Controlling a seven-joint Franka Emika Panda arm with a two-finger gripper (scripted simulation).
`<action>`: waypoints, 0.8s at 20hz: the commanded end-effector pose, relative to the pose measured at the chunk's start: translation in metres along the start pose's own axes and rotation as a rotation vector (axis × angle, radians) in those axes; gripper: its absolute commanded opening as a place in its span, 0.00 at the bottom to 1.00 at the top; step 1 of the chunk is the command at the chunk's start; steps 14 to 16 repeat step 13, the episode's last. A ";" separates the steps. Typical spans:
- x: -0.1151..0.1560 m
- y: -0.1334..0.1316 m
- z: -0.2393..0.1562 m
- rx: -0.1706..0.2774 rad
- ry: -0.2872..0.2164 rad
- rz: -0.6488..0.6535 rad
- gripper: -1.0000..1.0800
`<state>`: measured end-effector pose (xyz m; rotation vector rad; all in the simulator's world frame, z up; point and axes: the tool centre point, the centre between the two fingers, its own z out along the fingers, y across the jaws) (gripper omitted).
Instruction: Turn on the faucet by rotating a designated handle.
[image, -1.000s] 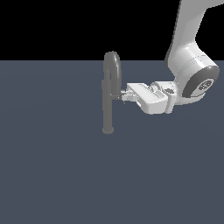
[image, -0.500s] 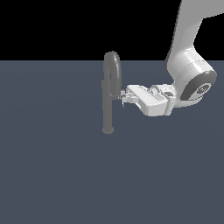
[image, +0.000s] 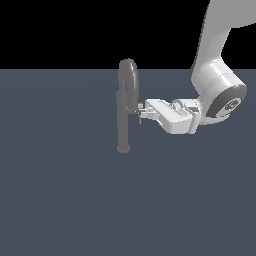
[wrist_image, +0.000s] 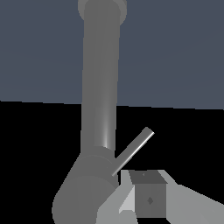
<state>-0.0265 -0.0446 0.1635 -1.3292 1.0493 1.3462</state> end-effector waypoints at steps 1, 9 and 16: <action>0.016 -0.014 0.001 0.020 0.021 0.005 0.00; 0.042 -0.031 0.001 0.037 0.039 0.028 0.00; 0.052 -0.038 0.001 0.042 0.046 0.037 0.00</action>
